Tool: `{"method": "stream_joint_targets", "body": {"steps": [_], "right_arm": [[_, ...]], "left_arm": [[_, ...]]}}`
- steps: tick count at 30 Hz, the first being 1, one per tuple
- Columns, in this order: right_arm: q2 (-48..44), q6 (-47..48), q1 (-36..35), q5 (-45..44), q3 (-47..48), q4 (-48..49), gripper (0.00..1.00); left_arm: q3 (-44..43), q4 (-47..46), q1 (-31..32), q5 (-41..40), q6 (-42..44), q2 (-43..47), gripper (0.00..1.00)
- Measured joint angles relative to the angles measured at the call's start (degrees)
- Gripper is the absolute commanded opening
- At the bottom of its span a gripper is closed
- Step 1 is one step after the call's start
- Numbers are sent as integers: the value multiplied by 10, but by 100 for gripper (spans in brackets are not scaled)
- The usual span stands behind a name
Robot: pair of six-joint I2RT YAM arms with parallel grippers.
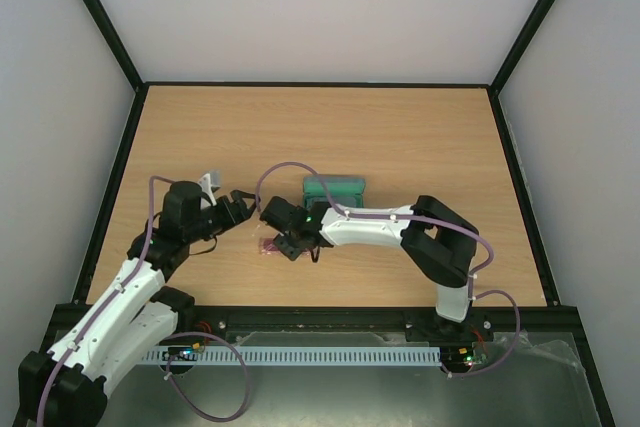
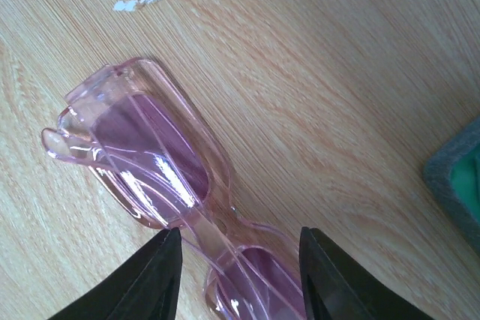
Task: Organize the sunglasses
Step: Pick up the sunglasses from the center of the board.
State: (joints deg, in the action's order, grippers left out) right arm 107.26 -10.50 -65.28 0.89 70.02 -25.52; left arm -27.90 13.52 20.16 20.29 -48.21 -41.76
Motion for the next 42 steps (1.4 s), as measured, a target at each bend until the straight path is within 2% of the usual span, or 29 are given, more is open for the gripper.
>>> {"method": "stream_joint_targets", "body": {"steps": [12,20,24,35,42], "right_arm": [[21,-1,0,-7,11,-5,36],[23,-8,-1,-11,12,-10,16],[23,-14,-1,-14,12,-10,9],[19,-49,-4,-37,14,-18,6],[-32,-81,-3,-59,7,-27,5]], "left_arm": [[3,15,-4,-10,0,2,82],[5,15,-6,-9,0,7,82],[5,16,-6,-9,0,9,82],[5,17,-9,-4,0,21,82],[5,16,-9,7,0,21,82]]}}
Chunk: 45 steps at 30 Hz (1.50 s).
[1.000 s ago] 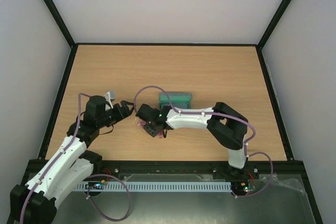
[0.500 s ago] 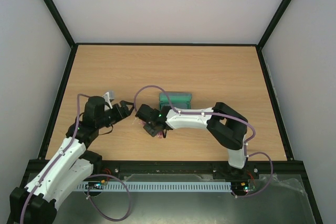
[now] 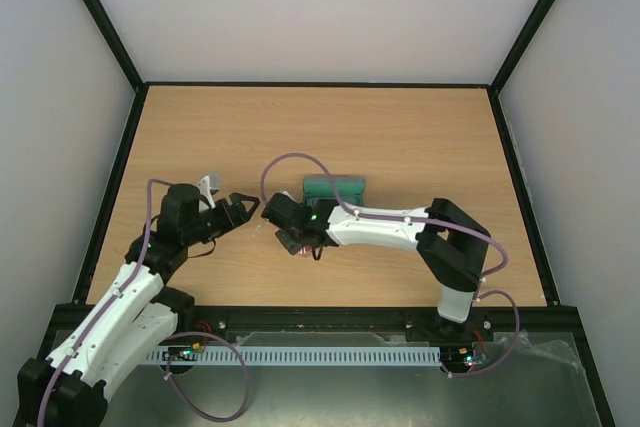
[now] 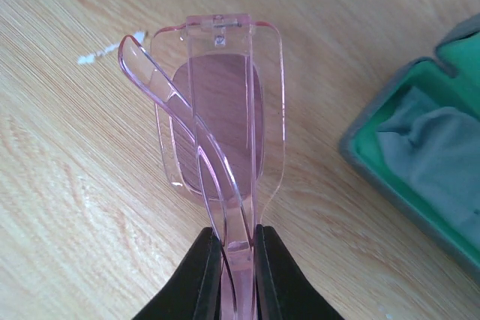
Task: Organize the sunglasses
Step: Pick up the sunglasses from the center of the board, then adjust the sunglasses case at the center of the board.
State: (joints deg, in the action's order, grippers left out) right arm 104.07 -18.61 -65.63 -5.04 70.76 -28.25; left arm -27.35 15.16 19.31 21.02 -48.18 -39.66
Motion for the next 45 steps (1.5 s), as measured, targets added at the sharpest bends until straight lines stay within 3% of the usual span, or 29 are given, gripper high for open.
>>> {"method": "stream_joint_targets", "body": {"steps": [9,17,22,27,45], "right_arm": [[-89,-41,19,-28,-10,-38,5],[-209,-74,129,-52,-13,-88,5],[-247,-83,205,-51,-12,-101,4],[-257,-85,230,-39,-12,-105,4],[-297,-86,253,-18,-13,-111,5]], "left_arm": [[2,-13,0,10,0,-15,82],[60,-95,35,30,-30,-76,81],[75,-207,129,24,-82,-176,80],[68,-334,196,9,-125,-312,77],[9,-645,203,-66,-209,-595,75]]}}
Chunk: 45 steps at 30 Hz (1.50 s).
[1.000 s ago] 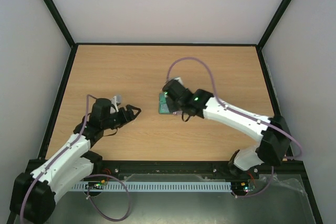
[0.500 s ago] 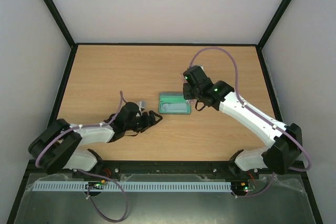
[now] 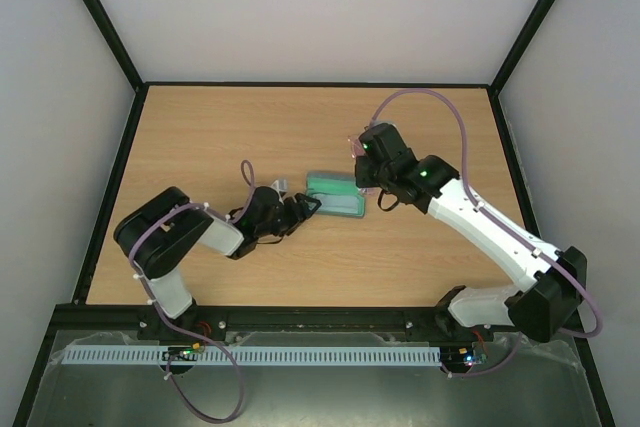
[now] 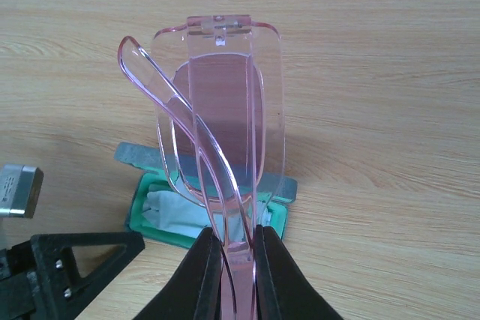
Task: Organize the sunglasses
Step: Adjust the sunglasses case at the center of the board.
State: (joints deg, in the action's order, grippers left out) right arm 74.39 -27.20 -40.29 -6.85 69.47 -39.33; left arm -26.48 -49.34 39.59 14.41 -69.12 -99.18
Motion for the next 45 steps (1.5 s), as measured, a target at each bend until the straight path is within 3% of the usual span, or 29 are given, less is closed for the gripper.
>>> {"method": "stream_joint_targets", "body": {"steps": [17,45], "right_arm": [[-25,2,3,9,-24,-5,5],[-27,4,3,16,-26,-7,5]], "left_arm": [[-122,-13,-5,-50,10,-97,75],[-279,10,-37,-34,31,-209,78]]}}
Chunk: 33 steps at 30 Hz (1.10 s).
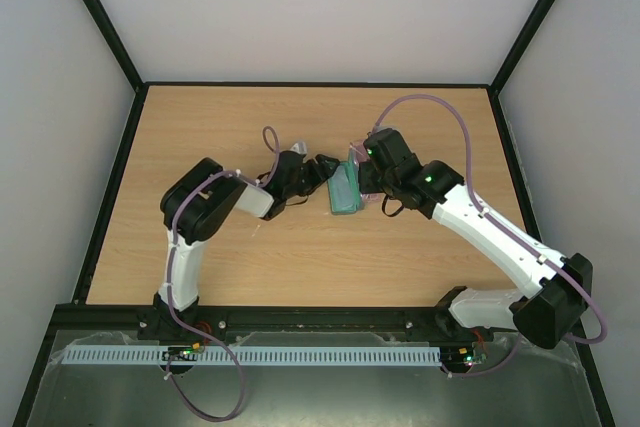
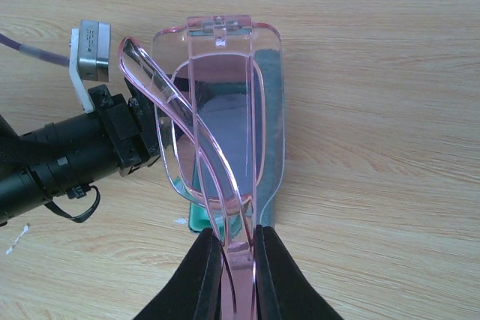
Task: Organize the sunglasses
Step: Adjust the sunglasses case at the center of the board, then place the sunglasses in the sunglasses case.
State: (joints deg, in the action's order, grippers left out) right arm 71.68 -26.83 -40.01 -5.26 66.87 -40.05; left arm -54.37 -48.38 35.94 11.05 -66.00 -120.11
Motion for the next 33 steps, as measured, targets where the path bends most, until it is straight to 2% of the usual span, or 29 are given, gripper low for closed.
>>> {"method": "stream_joint_targets", "body": {"steps": [8,11,15,20,23,26,29,33], "right_arm": [[21,2,0,6,3,-2,5],[40,2,0,11,17,-6,5],[65,3,0,23,41,-7,4],[81,2,0,33,54,-7,4],[89,3,0,34,66,-7,5],[98,3,0,36,73,-7,5],[113,3,0,39,78,-6,5],[148,2,0,45,91,-3,5]], "left_arm": [[2,-25,-24,35,-1,2,79],[31,-38,-47,47,-9,24,79],[83,-34,-71,65,-17,97,80],[144,4,-64,72,-3,268,81],[185,68,-57,69,21,410,83],[194,170,-52,64,55,538,87],[176,312,-52,51,101,662,99],[120,470,-57,32,155,753,100]]}}
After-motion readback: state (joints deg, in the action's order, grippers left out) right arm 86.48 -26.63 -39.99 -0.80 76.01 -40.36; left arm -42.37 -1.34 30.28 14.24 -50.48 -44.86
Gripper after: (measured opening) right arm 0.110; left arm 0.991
